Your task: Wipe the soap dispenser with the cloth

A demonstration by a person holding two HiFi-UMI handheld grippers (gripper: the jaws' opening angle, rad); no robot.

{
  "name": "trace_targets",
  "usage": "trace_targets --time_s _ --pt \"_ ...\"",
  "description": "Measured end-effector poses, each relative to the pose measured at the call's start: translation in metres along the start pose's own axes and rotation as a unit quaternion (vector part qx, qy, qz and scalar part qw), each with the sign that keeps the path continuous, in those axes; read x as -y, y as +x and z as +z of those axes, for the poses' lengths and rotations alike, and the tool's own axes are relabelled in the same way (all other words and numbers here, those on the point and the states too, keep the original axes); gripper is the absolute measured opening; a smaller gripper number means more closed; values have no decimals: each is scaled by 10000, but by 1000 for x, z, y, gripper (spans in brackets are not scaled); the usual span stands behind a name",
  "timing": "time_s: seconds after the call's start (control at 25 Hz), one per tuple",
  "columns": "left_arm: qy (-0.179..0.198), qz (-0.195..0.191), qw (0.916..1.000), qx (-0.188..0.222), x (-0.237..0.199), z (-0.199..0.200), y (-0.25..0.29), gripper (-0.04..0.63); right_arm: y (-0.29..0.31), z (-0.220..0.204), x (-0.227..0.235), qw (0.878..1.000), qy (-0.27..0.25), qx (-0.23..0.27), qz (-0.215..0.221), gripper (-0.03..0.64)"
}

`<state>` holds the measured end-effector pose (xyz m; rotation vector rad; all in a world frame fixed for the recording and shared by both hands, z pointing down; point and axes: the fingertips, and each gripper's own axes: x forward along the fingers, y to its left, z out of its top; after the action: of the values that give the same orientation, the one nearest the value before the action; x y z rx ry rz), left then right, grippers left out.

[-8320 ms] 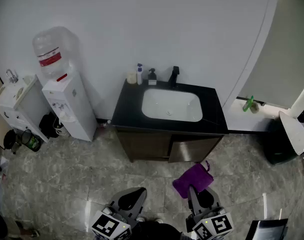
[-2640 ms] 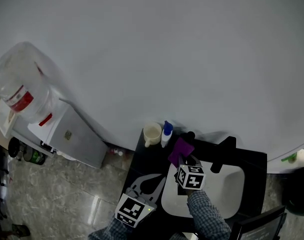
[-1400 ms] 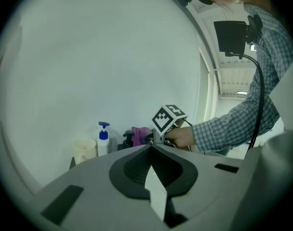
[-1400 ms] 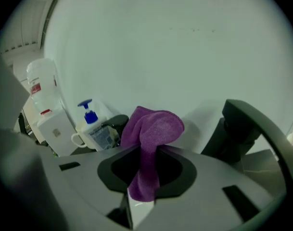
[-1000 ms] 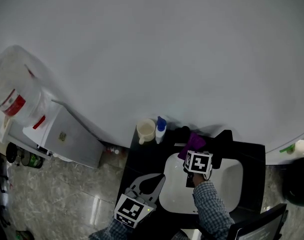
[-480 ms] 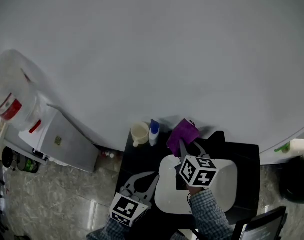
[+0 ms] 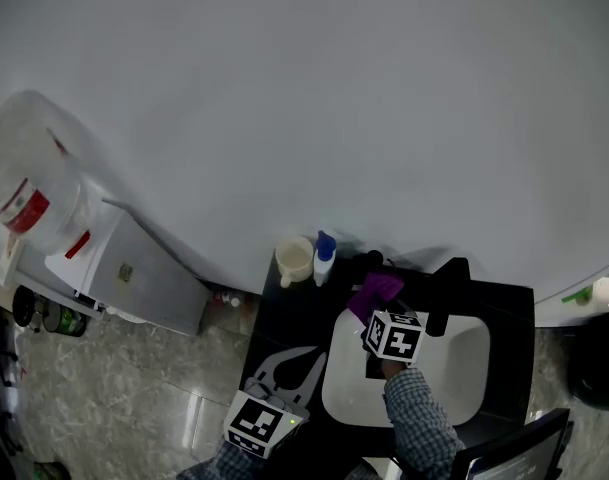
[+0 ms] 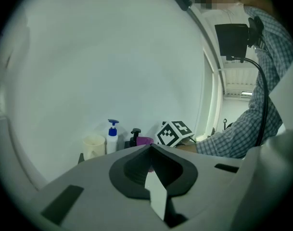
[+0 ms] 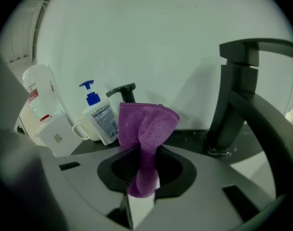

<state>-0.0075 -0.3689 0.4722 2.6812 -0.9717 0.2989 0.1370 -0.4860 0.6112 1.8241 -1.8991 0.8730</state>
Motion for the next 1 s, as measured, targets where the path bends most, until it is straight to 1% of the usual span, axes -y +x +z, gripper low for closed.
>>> trace_targets --time_s 0.16,0.28,0.4,0.52,0.6,0.68,0.72,0.8,0.88,1.0 --pt "-15 23 10000 13 -1 -2 -4 2 -1 -11 9 9998 69 -154 -124 82" --pt "11 5 10000 43 1 0 -9 2 -15 -12 3 9996 -267 -76 -59 83" --pt "42 27 9999 113 4 4 -20 2 -51 -4 -14 9982 -502 271 199 83" --pt "60 92 9998 152 2 2 -32 2 -99 4 -30 9953 -512 727 394 83" --pt "30 116 9998 154 1 -1 -37 2 -132 5 -39 9926 -503 1008 448 83" --pt "13 80 9998 158 2 -5 -37 2 -158 3 -43 9901 -541 1227 408 83" --pt "70 42 9998 158 3 -6 -37 2 -169 1 -44 9887 -579 1335 355 83" --pt "345 -37 9993 150 9 -5 -35 2 -187 -1 -40 9850 -645 1584 224 83" --pt "589 -78 9981 180 16 -3 -34 2 -202 -5 -33 9816 -607 1809 107 83" --pt "734 -91 9967 341 28 7 -31 2 -222 -9 -23 9789 -544 1971 -19 83"
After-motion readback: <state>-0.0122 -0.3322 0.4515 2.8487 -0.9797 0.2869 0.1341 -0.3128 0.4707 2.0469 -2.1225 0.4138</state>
